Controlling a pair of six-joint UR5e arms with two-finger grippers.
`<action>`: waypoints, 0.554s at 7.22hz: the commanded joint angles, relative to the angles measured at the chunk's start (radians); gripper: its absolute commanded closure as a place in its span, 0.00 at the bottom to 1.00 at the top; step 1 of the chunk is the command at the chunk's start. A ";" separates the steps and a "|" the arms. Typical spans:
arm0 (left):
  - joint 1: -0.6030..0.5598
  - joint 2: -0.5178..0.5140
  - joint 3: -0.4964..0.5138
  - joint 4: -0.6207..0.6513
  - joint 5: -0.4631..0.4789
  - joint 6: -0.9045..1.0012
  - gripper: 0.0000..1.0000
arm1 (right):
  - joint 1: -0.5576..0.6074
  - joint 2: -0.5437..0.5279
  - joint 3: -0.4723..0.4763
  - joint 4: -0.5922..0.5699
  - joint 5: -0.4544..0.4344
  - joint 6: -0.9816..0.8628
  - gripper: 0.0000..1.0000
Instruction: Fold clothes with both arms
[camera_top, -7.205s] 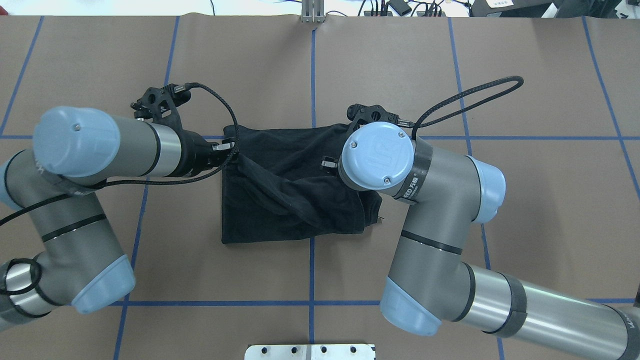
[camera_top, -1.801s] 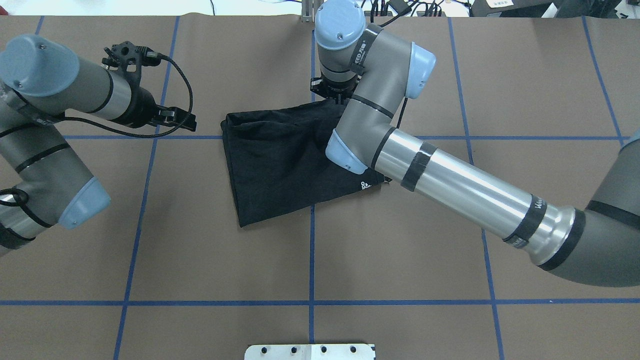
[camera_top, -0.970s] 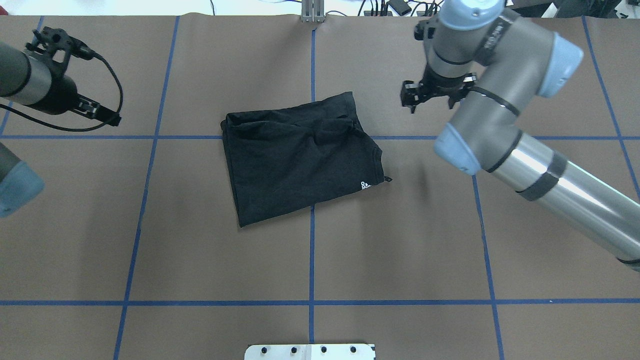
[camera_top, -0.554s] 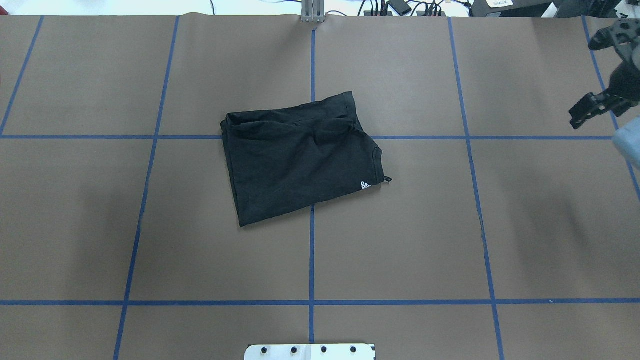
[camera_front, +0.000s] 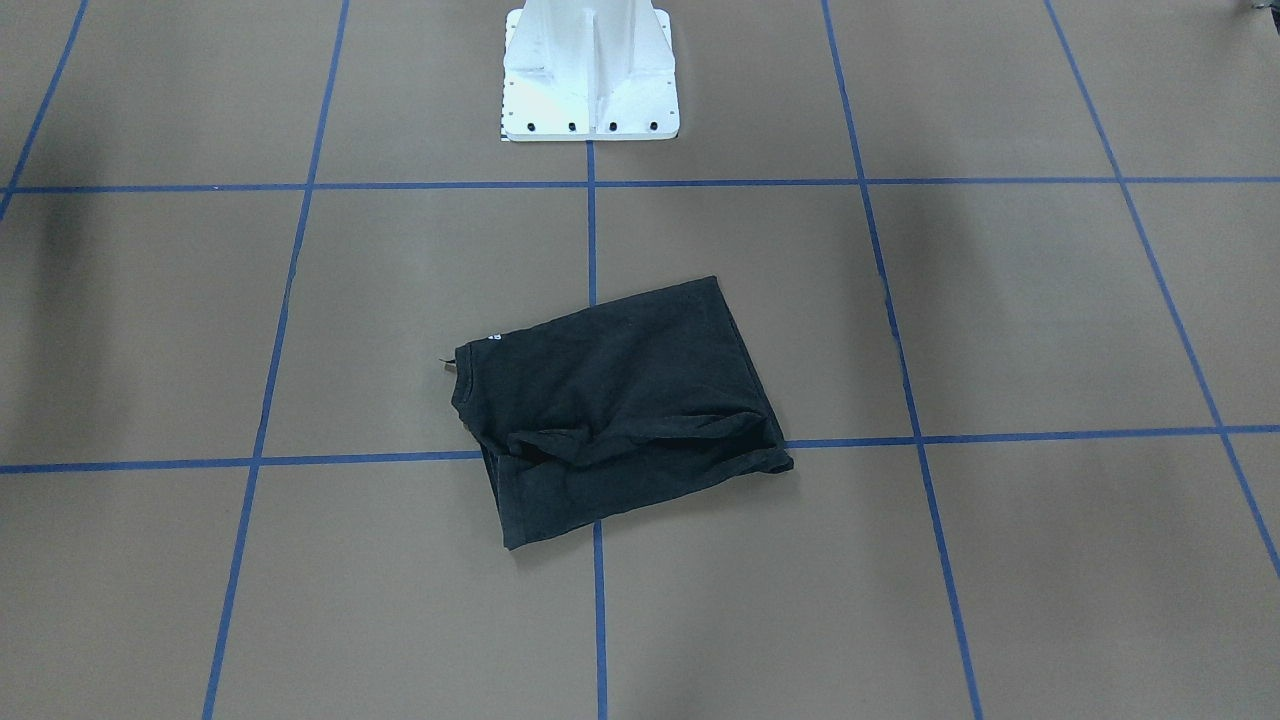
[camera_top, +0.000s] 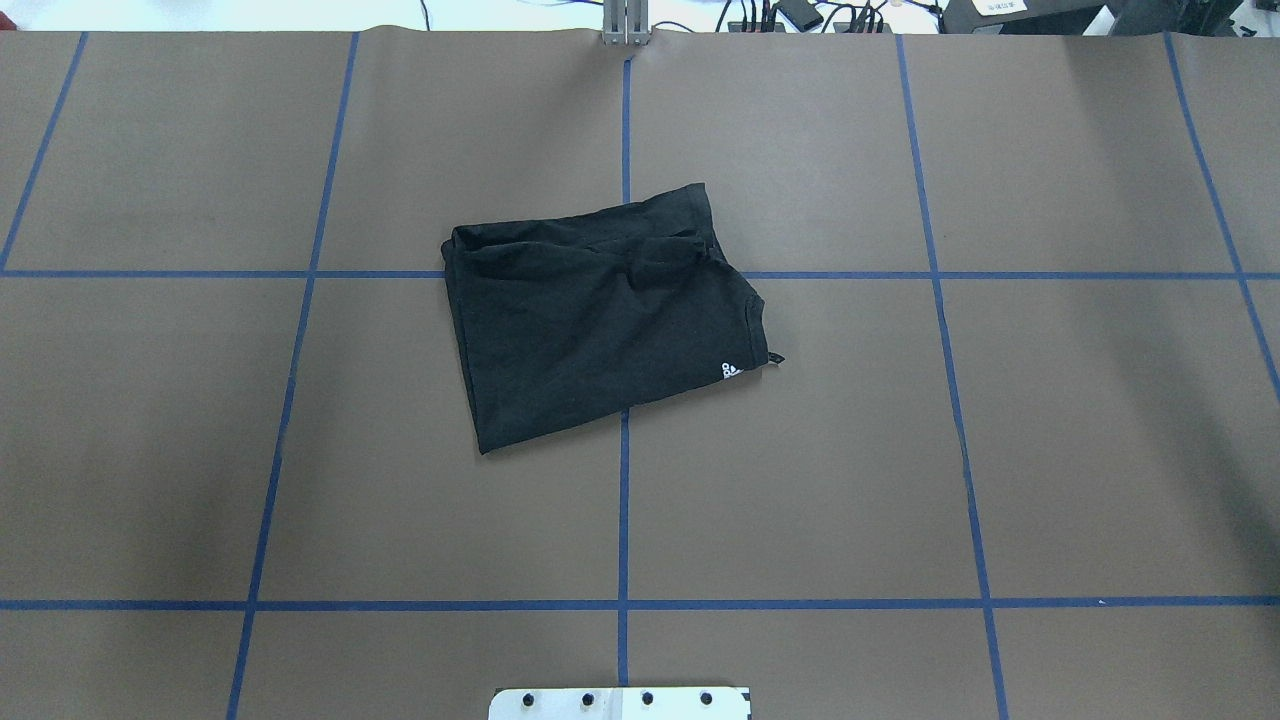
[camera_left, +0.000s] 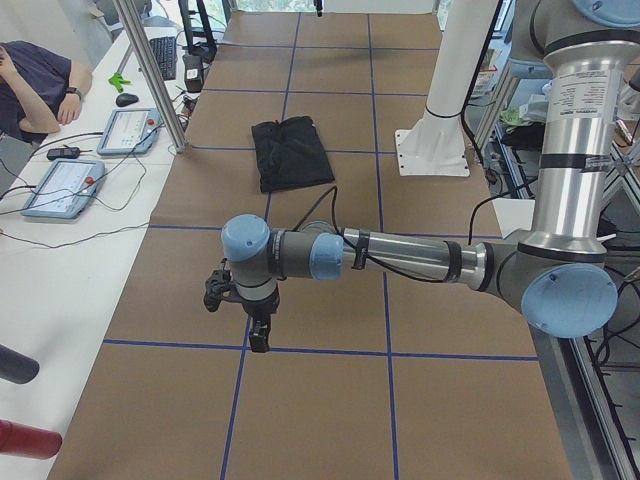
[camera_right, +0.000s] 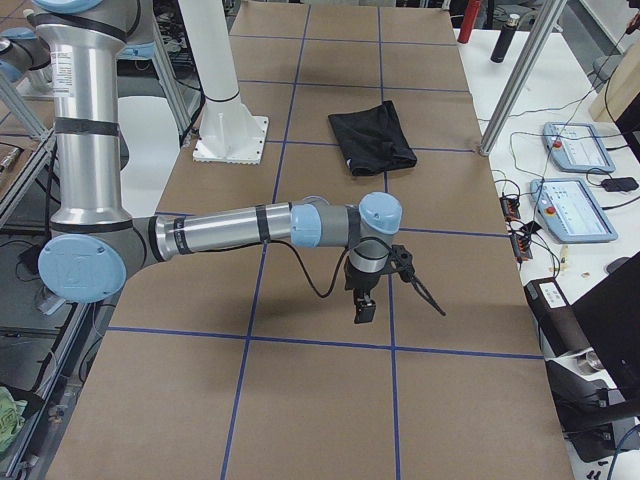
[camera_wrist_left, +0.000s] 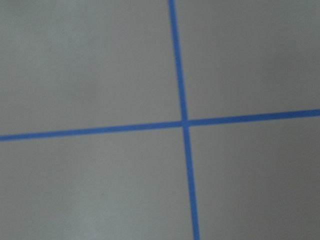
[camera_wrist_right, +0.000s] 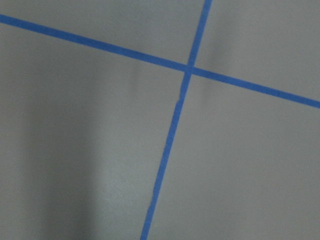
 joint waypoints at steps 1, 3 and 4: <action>-0.048 0.084 -0.044 -0.010 -0.067 0.034 0.00 | 0.059 -0.060 -0.011 0.001 0.072 -0.006 0.00; -0.053 0.114 -0.073 -0.023 -0.166 0.057 0.00 | 0.082 -0.086 -0.014 0.008 0.099 -0.006 0.00; -0.056 0.142 -0.101 -0.026 -0.173 0.059 0.00 | 0.082 -0.088 -0.014 0.008 0.099 -0.004 0.00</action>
